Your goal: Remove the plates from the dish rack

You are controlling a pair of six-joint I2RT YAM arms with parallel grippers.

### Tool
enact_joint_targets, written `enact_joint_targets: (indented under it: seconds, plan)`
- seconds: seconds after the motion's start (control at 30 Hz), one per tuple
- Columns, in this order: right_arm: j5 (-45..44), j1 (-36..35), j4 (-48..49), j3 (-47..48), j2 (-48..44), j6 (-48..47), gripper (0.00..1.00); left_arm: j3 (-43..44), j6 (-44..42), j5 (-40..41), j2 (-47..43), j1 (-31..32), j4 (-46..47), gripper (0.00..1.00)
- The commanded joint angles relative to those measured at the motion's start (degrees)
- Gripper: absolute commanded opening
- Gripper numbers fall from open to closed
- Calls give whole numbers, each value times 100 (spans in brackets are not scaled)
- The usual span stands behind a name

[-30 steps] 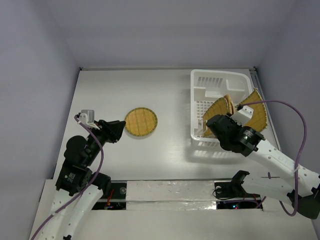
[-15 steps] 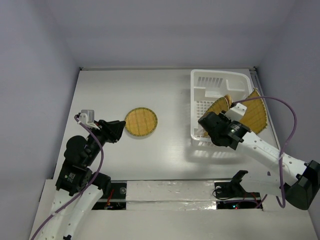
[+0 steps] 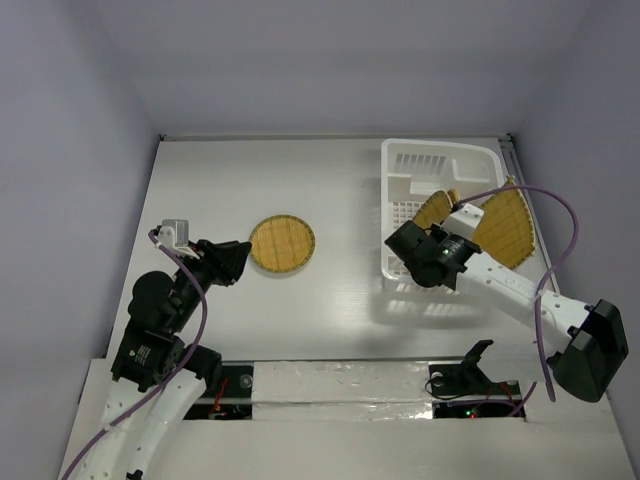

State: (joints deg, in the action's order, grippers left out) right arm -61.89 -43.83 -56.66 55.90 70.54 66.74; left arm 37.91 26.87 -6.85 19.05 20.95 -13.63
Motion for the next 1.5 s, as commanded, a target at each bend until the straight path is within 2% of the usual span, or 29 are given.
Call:
enact_joint_targets:
  seconds: [0.0, 0.27, 0.6, 1.13, 1.23, 1.37, 1.47]
  plan:
    - [-306, 33, -3, 202, -58, 164, 17, 6, 20, -9, 11, 32, 141, 32]
    - [-245, 33, 235, 439, -322, -696, 0, -3, 20, -9, 2, 32, 150, 32]
    - [-315, -20, 366, 931, -533, -1295, 0, -21, 37, 0, -15, 32, 167, 33]
    - [63, -73, 1631, 1696, -1482, -2630, 0, -29, 37, 0, -6, 32, 185, 33]
    - [404, -73, 2052, 1828, -1543, -2903, 0, -29, 37, -9, -6, 32, 185, 33]
    - [1570, -125, 2896, 1793, -1412, -3158, 0, -29, 46, 17, -24, 32, 185, 33]
    - [2405, -178, 3546, 1767, -975, -3054, 0, -21, 46, 70, -41, 32, 176, 33]
